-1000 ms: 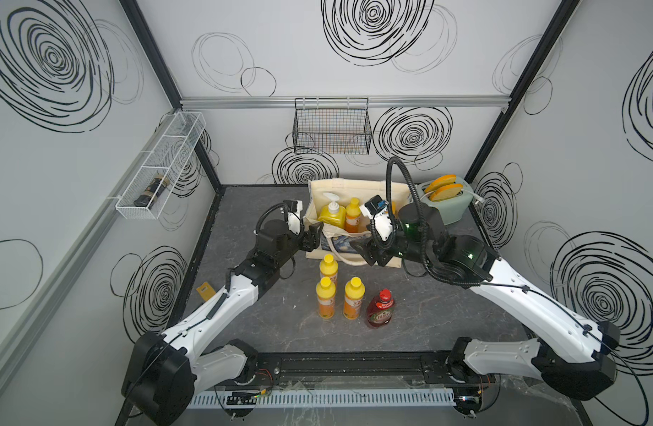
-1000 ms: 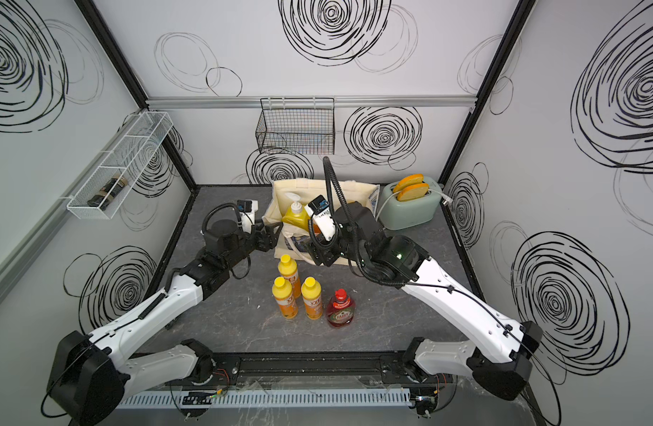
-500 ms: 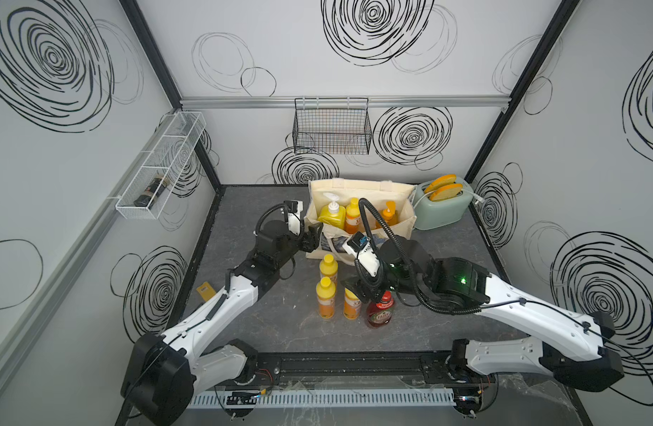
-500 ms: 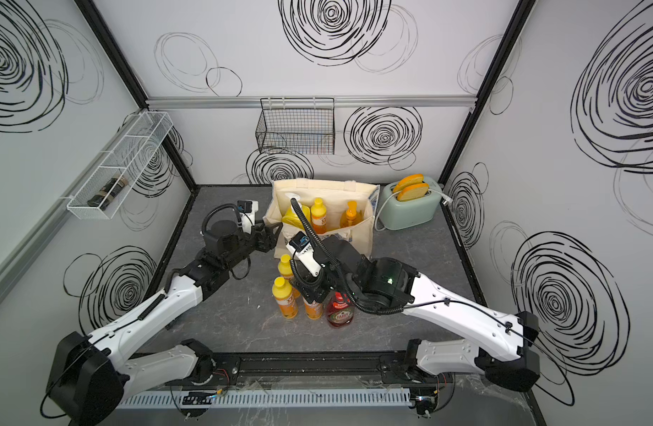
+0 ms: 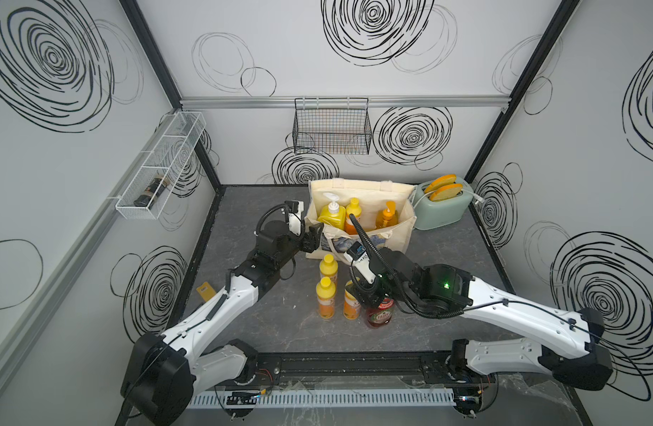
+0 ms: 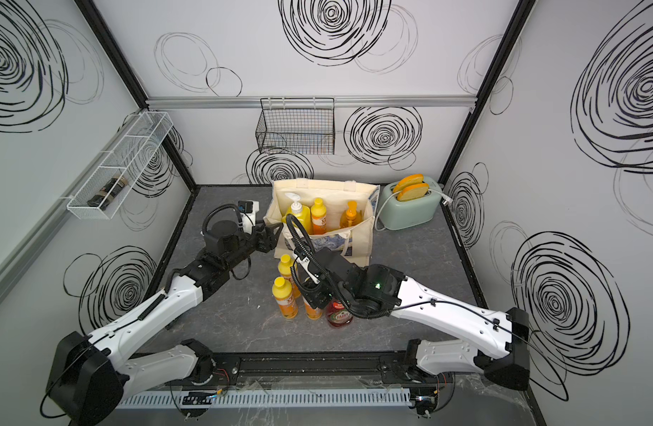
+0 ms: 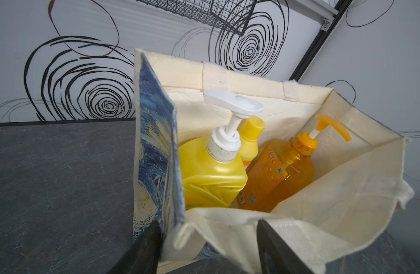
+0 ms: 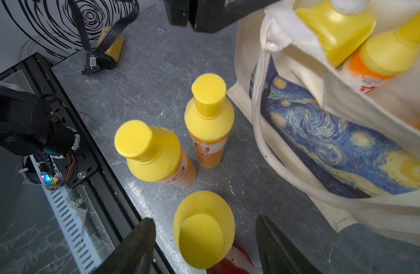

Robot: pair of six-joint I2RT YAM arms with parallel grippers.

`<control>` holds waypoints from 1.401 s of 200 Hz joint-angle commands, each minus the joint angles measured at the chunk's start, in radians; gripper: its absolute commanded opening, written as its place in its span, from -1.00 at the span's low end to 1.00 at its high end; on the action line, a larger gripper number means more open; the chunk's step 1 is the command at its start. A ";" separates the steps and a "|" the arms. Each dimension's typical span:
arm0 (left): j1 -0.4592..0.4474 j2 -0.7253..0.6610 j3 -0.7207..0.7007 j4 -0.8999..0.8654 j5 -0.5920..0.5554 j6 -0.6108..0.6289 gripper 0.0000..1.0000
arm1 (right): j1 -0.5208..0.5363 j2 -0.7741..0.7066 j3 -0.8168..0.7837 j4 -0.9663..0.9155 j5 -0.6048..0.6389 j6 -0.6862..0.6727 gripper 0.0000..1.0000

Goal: Pack dish soap into the shopping bag
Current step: Pick up the bottle of dish soap at the center of the board.

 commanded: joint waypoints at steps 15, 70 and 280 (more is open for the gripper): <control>-0.016 -0.011 0.001 0.045 0.020 0.012 0.32 | -0.003 -0.017 -0.055 0.035 -0.018 0.039 0.30; -0.020 -0.007 0.002 0.045 0.019 0.014 0.32 | -0.019 -0.031 -0.092 0.103 -0.022 0.044 0.10; -0.021 -0.001 0.005 0.042 0.019 0.019 0.31 | -0.032 -0.039 -0.072 0.095 -0.023 0.028 -0.62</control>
